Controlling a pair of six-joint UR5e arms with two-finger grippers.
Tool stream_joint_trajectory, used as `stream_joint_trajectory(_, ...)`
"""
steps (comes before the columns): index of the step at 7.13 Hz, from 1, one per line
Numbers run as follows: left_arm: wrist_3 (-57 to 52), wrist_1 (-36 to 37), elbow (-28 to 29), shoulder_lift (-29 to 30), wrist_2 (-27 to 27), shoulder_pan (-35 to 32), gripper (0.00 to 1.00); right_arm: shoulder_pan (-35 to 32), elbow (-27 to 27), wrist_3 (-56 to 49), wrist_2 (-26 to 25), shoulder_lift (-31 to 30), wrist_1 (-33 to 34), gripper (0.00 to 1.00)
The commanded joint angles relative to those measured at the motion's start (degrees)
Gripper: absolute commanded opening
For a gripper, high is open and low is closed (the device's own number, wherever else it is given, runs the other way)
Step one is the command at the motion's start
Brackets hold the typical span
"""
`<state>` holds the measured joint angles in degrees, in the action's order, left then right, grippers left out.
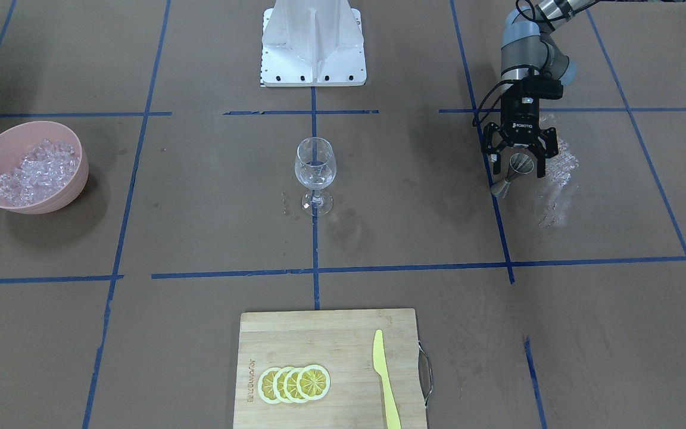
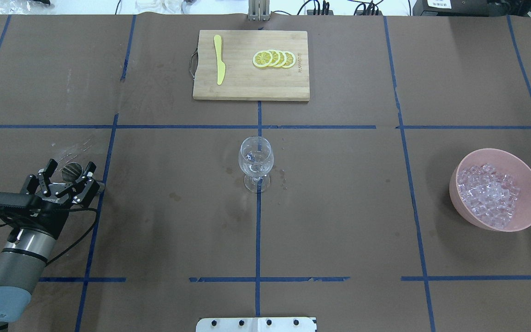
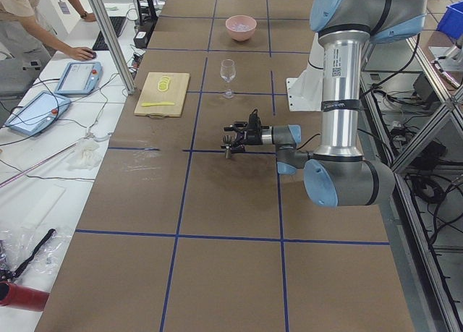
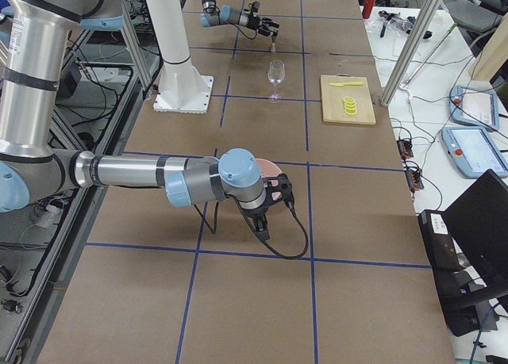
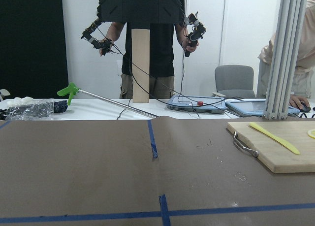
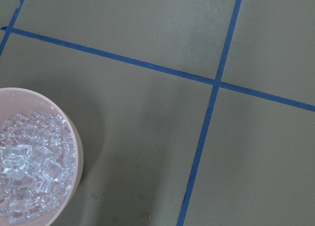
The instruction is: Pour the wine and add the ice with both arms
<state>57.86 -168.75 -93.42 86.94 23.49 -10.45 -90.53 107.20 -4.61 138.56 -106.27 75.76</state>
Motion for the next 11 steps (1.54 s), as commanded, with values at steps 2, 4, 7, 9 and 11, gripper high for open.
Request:
stream_joint_trajectory(2, -9.7, -0.4, -3.5, -0.4, 12.8, -5.6, 0.99, 0.0, 0.1, 0.0, 0.0, 0.0, 0.0, 1.00)
stream_joint_trajectory(4, -17.0, 0.5, -3.9, -0.5, 30.3, -17.3, 0.99, 0.0, 0.1, 0.0, 0.0, 0.0, 0.0, 1.00)
stream_joint_trajectory(7, -30.1, 15.3, -7.7, -0.5, 56.1, -36.7, 1.00, 0.0, 0.1, 0.0, 0.0, 0.0, 0.0, 1.00)
stream_joint_trajectory(9, -48.1, 35.5, -12.3, 3.3, 67.2, -53.2, 1.00, 0.0, 0.2, 0.1, 0.0, 0.2, 0.0, 1.00)
stream_joint_trajectory(11, -56.7, 49.2, -10.7, 5.5, 83.0, -68.5, 1.00, 0.0, 0.2, 0.1, 0.0, 0.2, 0.0, 1.00)
